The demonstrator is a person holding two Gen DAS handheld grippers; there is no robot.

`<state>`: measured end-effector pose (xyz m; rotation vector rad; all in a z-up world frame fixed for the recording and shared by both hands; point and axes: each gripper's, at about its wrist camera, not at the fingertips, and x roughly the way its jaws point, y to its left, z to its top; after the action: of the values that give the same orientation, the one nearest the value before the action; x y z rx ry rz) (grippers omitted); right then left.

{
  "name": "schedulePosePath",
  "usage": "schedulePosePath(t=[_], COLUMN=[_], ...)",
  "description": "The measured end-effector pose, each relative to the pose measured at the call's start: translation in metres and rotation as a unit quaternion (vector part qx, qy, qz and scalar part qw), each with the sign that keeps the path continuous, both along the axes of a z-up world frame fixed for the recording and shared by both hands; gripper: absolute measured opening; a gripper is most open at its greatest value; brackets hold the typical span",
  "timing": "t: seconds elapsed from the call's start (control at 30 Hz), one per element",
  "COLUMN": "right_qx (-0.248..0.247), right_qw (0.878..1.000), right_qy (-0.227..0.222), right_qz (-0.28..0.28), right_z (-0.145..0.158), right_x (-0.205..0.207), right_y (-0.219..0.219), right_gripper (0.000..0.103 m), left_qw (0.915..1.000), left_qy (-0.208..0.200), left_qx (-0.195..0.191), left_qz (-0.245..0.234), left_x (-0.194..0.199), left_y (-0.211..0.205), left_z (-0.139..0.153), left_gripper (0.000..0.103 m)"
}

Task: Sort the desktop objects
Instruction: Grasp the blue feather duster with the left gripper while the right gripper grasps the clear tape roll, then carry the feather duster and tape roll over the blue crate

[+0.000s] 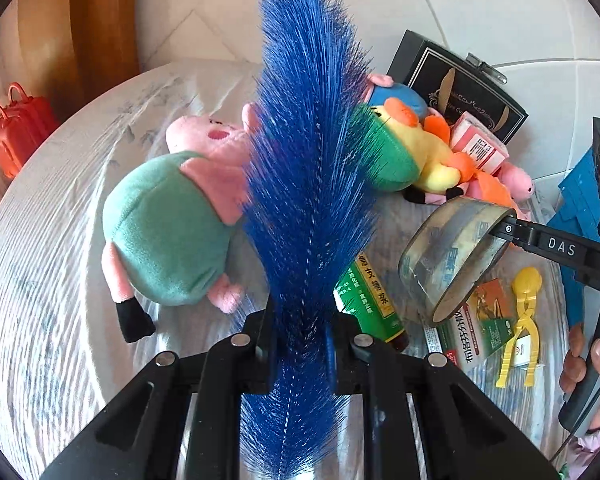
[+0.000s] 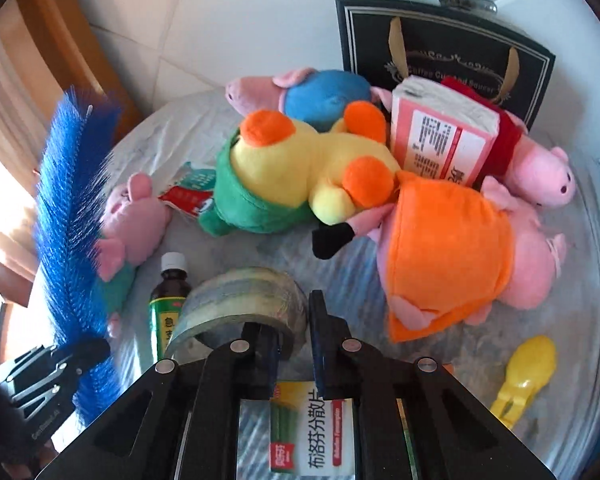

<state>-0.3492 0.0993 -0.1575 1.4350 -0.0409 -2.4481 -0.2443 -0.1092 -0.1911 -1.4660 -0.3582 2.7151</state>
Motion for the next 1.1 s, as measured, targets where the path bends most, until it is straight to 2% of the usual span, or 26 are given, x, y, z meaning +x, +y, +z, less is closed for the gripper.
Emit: schedulePosePath(t=[0.33,0.6,0.8,1.1], right_qx=[-0.017,-0.024,-0.019,-0.014], right_qw=[0.997,0.986,0.975,0.953], right_qy=[0.077,0.154,0.198,0.253], right_qz=[-0.019,-0.058,-0.097,-0.168], right_z=[0.081,0.16,0.203,0.266], right_x=[0.052,0.121,0.168,0.234], right_y=[0.03,0.083,0.136,0.255], right_gripper=[0.013,0.013,0.014,0.014], left_qw=[0.9968,0.9881,0.9795,0.96], left_qy=[0.078,0.142,0.17,0.206], left_qx=[-0.011,-0.016,-0.021,0.016], left_qz=[-0.014,-0.058,-0.106,-0.189], left_x=[0.039,0.083,0.108,0.132], left_y=[0.016,0.06,0.116,0.236], left_z=[0.078,0.143,0.18,0.238], left_gripper=[0.017,0.017,0.017,0.017])
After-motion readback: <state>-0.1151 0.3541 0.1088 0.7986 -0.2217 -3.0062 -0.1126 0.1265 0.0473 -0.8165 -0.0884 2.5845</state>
